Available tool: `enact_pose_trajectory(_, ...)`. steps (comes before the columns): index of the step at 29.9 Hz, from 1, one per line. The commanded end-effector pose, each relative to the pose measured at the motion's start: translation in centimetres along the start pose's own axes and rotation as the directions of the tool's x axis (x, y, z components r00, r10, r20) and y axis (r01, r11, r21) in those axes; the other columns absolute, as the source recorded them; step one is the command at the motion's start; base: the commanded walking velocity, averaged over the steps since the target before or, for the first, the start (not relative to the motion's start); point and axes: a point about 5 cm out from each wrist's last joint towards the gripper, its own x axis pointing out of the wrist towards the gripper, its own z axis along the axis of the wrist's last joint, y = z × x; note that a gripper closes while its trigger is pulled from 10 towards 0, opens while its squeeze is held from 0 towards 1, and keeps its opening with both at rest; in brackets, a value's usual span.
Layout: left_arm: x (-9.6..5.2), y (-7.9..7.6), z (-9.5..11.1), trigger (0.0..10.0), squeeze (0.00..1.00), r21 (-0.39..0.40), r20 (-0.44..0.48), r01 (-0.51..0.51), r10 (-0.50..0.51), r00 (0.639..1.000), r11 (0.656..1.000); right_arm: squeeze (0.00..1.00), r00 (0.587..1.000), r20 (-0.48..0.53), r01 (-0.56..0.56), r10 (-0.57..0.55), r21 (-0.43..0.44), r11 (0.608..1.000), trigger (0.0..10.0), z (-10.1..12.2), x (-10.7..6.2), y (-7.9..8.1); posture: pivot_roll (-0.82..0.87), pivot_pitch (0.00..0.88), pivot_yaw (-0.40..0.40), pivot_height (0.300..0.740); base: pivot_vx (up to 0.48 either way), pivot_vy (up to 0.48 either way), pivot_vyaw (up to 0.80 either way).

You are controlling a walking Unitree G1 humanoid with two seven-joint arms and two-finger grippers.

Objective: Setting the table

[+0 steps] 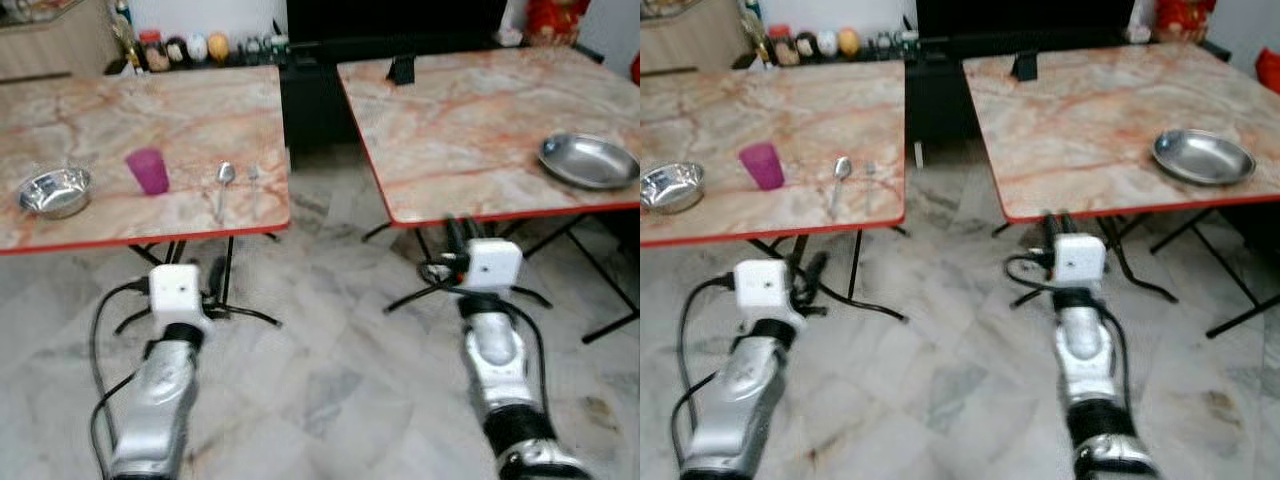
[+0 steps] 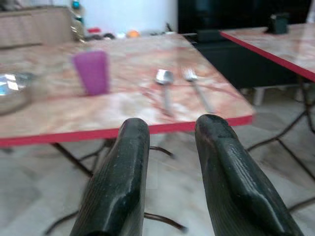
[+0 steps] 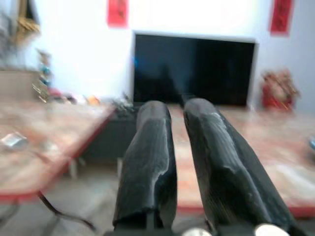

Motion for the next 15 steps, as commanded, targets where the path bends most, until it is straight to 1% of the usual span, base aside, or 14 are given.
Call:
enact_pose_trajectory(1, 0.0, -0.5, 0.0, 10.0, 0.00, 0.001, -0.003, 0.010, -0.010, 1.000, 1.000, 0.00, 0.999, 0.038, 0.022, -0.022, -0.012, 1.000, 10.0, 1.1, 0.3, -0.9, -0.06, 0.000, 0.058, 0.740, 0.000, 0.364, 0.00)
enact_pose_trajectory(2, 0.0, -0.5, 0.0, 10.0, 0.00, 0.001, -0.004, 0.011, -0.011, 1.000, 1.000, 0.00, 0.996, 0.088, 0.013, -0.012, -0.015, 1.000, 10.0, 2.5, 1.0, -0.9, -0.07, 0.000, 0.060, 0.740, 0.000, 0.360, 0.00)
enact_pose_trajectory(4, 0.1, -0.6, 0.0, 10.0, 0.00, 0.001, -0.003, 0.013, -0.013, 1.000, 1.000, 0.00, 0.992, 0.125, 0.005, -0.003, -0.015, 1.000, 10.0, 3.6, 1.6, -0.9, -0.07, 0.000, 0.060, 0.740, 0.000, 0.364, 0.00)
enact_pose_trajectory(5, 0.1, -0.6, 0.0, 10.0, 0.00, 0.001, -0.001, 0.012, -0.012, 1.000, 1.000, 0.00, 0.988, 0.152, 0.000, 0.002, -0.012, 1.000, 10.0, 4.5, 2.2, -0.9, -0.07, 0.000, 0.060, 0.740, 0.000, 0.364, 0.00)
enact_pose_trajectory(6, 0.1, -0.6, 0.0, 10.0, 0.00, 0.001, -0.001, 0.012, -0.012, 1.000, 1.000, 0.00, 0.988, 0.155, 0.000, 0.002, -0.011, 1.000, 10.0, 4.7, 2.3, -0.9, -0.07, 0.000, 0.060, 0.740, 0.000, 0.364, 0.00)
enact_pose_trajectory(12, 0.3, -0.2, 0.4, 10.0, 0.00, 0.014, 0.014, 0.002, -0.002, 1.000, 1.000, 0.00, 0.987, 0.160, 0.011, -0.023, 0.074, 0.997, 10.0, 6.5, 3.3, -1.2, -0.07, 0.000, 0.056, 0.740, 0.000, 0.361, 0.00)
enact_pose_trajectory(14, 0.4, 0.0, 0.5, 10.0, 0.00, 0.020, 0.019, 0.000, 0.000, 1.000, 1.000, 0.00, 0.990, 0.141, -0.004, -0.005, 0.063, 0.998, 10.0, 6.3, 3.3, -1.1, -0.06, 0.000, 0.054, 0.740, 0.000, 0.362, 0.00)
enact_pose_trajectory(15, 0.4, 0.1, 0.5, 10.0, 0.00, 0.022, 0.021, -0.004, 0.003, 1.000, 1.000, 0.00, 0.995, 0.104, -0.013, 0.006, 0.063, 0.998, 10.0, 5.5, 3.0, -0.9, -0.06, 0.000, 0.054, 0.740, 0.000, 0.360, 0.00)
